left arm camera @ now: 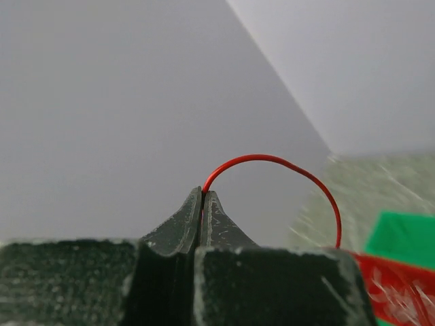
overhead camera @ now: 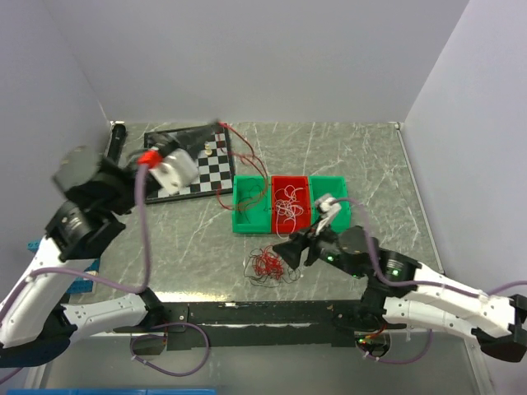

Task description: Untangle the cables

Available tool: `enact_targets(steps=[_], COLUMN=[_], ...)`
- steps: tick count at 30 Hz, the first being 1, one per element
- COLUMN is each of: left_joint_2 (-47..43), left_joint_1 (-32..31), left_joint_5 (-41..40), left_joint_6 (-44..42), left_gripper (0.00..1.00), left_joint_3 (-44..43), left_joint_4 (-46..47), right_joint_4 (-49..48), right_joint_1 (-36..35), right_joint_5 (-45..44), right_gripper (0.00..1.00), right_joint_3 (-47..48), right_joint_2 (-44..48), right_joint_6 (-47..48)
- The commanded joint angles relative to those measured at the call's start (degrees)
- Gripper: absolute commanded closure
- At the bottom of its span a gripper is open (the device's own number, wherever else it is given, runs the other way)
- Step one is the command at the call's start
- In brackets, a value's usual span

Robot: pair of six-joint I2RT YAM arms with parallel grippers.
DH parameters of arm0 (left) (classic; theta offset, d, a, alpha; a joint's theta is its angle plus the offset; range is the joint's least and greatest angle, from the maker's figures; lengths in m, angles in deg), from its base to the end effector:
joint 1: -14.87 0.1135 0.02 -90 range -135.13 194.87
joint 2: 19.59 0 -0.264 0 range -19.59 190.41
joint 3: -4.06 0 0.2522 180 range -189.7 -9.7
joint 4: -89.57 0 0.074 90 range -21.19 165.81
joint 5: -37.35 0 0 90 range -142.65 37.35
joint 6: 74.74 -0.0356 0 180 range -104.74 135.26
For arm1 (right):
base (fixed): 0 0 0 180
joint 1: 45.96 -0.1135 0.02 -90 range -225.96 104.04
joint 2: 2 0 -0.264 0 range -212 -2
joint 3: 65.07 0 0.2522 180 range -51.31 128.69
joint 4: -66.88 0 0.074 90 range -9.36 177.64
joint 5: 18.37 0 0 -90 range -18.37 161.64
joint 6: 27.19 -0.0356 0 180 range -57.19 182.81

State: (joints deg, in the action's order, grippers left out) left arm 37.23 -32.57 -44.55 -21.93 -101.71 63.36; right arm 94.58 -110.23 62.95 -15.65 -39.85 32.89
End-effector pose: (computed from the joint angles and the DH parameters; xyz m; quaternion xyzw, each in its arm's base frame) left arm 0.0923 -0.1079 0.5669 0.4154 0.3689 -0.1132 0.8237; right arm 0.0758 0.1450 0.2957 -0.1919 0.7749 0.3977 0.4522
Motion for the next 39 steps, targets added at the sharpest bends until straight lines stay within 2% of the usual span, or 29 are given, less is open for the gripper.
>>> enact_targets(steps=[1,5,8,15,19,23,26,28,31,33,34,38,39], left_joint_2=[-1.71,-1.71,-1.62,0.58,0.84,1.45,1.89,1.89,1.37,0.75,0.23,-1.62,-2.06], left_joint_1=[0.07,0.07,-0.11,-2.13,-3.53,-4.67,-5.21,-5.38,-5.47,-5.47,-5.47,-5.47,-5.56], left_joint_5=[9.81,15.53,18.61,21.69,21.61,21.96,22.4,22.92,23.02,21.53,20.3,13.9,12.48], left_joint_6=[1.94,3.87,4.84,6.34,6.87,8.53,10.11,11.61,14.59,15.65,15.83,14.6,14.25], left_gripper=[0.99,0.99,0.99,0.99,0.99,0.99,0.99,0.99,0.99,0.97,0.91,0.58,0.45], left_joint_3=[4.63,7.8,9.47,8.16,9.3,8.95,7.72,7.19,7.45,8.33,9.12,13.51,14.74], left_joint_4=[-8.19,-11.02,-9.79,-12.42,-11.46,-9.27,-8.73,-8.47,-6.54,-5.05,-4.17,-1.18,-0.57], right_joint_4=[-0.39,-6.19,-9.35,-19.19,-24.12,-25.1,-25.01,-25.62,-27.46,-28.08,-27.65,-20.98,-18.79], right_joint_1=[-0.33,-0.33,-0.33,-0.33,-0.33,-0.07,0.46,0.72,0.9,1.6,2.39,8.44,10.29], right_joint_5=[-3.97,-2.57,-0.81,-0.98,1.74,-1.14,-5.09,-7.65,-11.07,-13.54,-14.16,-12.58,-12.58], right_gripper=[0.21,0.13,0.07,0.04,0.0,0.02,0.14,0.28,0.61,0.91,1.0,1.0,1.0], right_joint_3=[4.06,4.42,5.29,8.02,9.51,12.14,13.64,13.56,11.72,10.23,9.61,9.16,9.08], right_joint_2=[6.02,8.84,6.74,-2.75,-7.41,-13.82,-16.73,-17.35,-16.04,-14.02,-12.36,-8.57,-7.95], right_joint_6=[9.5,17.94,24.36,31.84,33.51,35.27,36.15,35.63,35.45,34.92,34.22,30.01,28.0])
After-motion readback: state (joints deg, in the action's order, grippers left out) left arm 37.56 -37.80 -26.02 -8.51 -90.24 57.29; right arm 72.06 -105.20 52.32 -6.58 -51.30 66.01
